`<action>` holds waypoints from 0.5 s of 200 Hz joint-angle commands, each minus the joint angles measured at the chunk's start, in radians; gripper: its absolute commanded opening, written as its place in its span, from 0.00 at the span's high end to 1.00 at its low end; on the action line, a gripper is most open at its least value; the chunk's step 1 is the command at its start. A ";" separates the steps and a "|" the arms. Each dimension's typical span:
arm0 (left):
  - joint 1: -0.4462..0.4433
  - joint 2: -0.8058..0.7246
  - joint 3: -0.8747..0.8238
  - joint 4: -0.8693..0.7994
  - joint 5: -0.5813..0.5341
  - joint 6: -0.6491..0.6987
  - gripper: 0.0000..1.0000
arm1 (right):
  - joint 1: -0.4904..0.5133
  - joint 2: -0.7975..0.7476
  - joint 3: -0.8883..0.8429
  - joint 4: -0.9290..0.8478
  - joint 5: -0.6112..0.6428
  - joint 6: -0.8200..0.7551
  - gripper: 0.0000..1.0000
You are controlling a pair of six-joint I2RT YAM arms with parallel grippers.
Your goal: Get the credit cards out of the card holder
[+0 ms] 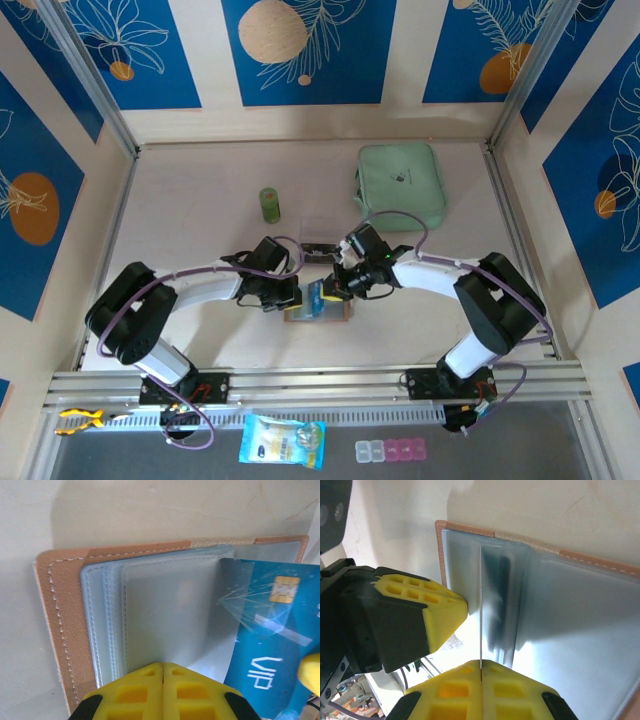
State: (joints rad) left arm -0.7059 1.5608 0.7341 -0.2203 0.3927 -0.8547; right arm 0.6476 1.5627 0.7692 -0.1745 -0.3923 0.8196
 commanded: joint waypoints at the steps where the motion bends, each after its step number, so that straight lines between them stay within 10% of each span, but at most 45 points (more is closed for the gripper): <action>1: -0.006 -0.007 -0.015 -0.013 0.003 0.003 0.98 | -0.008 -0.047 -0.015 -0.084 0.019 -0.039 0.98; 100: -0.007 -0.093 -0.025 -0.023 -0.008 -0.008 0.90 | -0.073 -0.125 0.143 -0.377 0.150 -0.425 1.00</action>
State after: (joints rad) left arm -0.7059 1.5017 0.7246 -0.2249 0.3920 -0.8577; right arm 0.5934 1.4544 0.8509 -0.4252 -0.2974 0.5884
